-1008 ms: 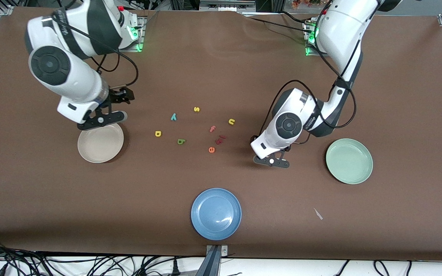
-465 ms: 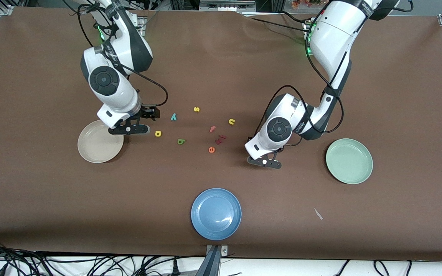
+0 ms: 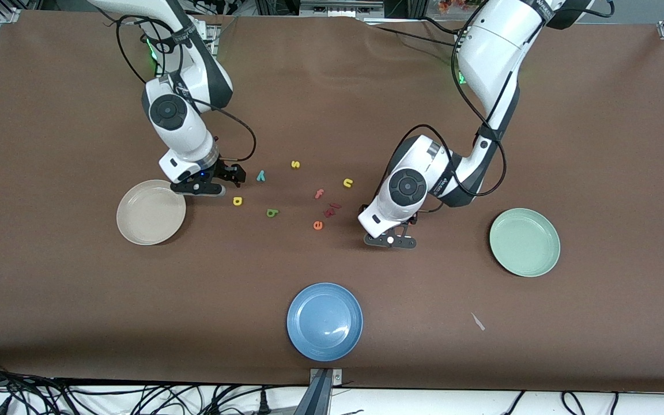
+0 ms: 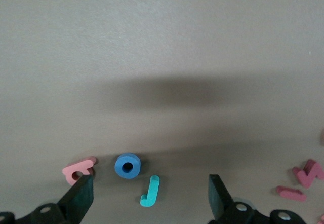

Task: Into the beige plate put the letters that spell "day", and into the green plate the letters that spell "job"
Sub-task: 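Grasp the blue o and yellow d with the left and right grippers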

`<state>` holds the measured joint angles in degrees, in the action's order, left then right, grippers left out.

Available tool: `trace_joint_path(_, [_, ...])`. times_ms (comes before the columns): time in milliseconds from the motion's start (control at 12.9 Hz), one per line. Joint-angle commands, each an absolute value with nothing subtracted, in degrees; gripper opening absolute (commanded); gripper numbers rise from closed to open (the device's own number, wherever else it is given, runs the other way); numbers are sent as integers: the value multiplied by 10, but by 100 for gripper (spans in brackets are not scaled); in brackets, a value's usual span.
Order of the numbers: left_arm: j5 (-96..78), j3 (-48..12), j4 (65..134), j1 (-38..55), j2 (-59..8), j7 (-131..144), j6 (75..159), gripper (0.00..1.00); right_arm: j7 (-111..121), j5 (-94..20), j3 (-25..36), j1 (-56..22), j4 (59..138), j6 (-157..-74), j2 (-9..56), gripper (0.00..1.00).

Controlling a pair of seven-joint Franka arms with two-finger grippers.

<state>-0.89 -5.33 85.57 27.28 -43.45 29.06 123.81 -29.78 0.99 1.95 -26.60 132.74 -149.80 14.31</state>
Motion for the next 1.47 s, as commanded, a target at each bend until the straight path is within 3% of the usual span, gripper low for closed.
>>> trace_joint_path(0, [-21, -47, 844, 280, -435, 371, 1233, 100, -320, 14, 14, -266, 1344, -1552, 160, 100])
trace_joint_path(310, [-14, -46, 854, 276, -436, 531, 1233, 99, -320, 14, 8, -267, 1343, -1634, 215, 100])
trace_joint_path(388, [-13, -46, 854, 276, -438, 567, 1233, 81, -320, 14, 7, -266, 1341, -1648, 226, 100])
trace_joint_path(543, [-14, -46, 859, 276, -443, 633, 1237, 64, -317, 14, 7, -266, 1339, -1650, 229, 99])
trace_joint_path(698, [-18, -46, 878, 264, -443, 665, 1265, 61, -310, 14, 7, -265, 1334, -1648, 229, 98])
trace_joint_path(853, [-16, -45, 904, 262, -443, 676, 1290, 61, -308, 14, 8, -265, 1329, -1648, 236, 89])
trace_joint_path(1008, [-13, -45, 906, 263, -443, 678, 1294, 61, -308, 14, 8, -265, 1317, -1647, 246, 88])
trace_joint_path(1163, [-14, -45, 905, 263, -443, 679, 1295, 55, -307, 14, 8, -264, 1309, -1644, 250, 88])
trace_joint_path(1241, [-14, -45, 905, 263, -443, 679, 1294, 48, -307, 14, 8, -263, 1308, -1644, 251, 88])
trace_joint_path(1318, [-13, -45, 906, 263, -443, 679, 1295, 34, -306, 14, 8, -262, 1304, -1643, 253, 88])
trace_joint_path(1396, [-12, -45, 906, 264, -443, 676, 1294, 13, -305, 15, 8, -262, 1295, -1632, 257, 88])
